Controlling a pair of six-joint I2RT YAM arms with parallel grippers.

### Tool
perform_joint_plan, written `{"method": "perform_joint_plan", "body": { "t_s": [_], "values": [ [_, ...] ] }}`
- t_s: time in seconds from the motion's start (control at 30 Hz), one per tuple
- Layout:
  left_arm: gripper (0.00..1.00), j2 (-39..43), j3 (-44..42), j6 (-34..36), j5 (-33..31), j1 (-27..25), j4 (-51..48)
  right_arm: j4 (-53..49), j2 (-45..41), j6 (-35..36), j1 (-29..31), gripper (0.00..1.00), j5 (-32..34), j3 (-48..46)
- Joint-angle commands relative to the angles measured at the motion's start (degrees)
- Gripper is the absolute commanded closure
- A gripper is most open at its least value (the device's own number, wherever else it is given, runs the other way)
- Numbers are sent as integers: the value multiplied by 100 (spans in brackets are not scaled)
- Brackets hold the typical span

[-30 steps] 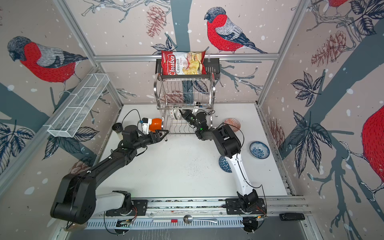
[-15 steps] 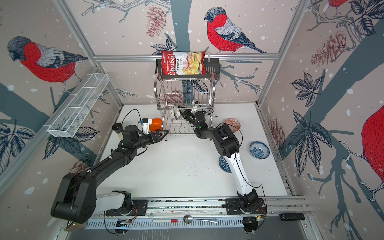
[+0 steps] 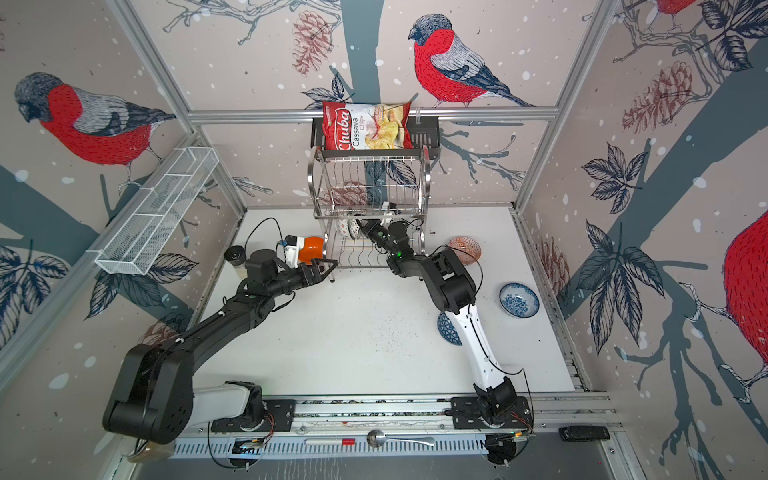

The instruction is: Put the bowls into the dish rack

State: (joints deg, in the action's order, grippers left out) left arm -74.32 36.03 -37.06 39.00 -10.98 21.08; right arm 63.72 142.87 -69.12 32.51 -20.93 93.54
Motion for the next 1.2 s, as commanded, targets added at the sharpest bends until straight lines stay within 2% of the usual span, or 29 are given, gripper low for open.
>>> {"method": "perform_joint_plan", "body": {
  "t_s": [0.0, 0.2, 1.17],
  "values": [
    [2, -45, 45, 23, 43, 3, 33, 233, 39, -31, -8, 100, -84, 77],
    [2, -65, 61, 14, 46, 9, 21, 165, 22, 41, -8, 100, -104, 87],
    [2, -187, 126, 10, 69, 5, -97, -1282, -233, 1336, -61, 94, -332, 198]
  ]
}}
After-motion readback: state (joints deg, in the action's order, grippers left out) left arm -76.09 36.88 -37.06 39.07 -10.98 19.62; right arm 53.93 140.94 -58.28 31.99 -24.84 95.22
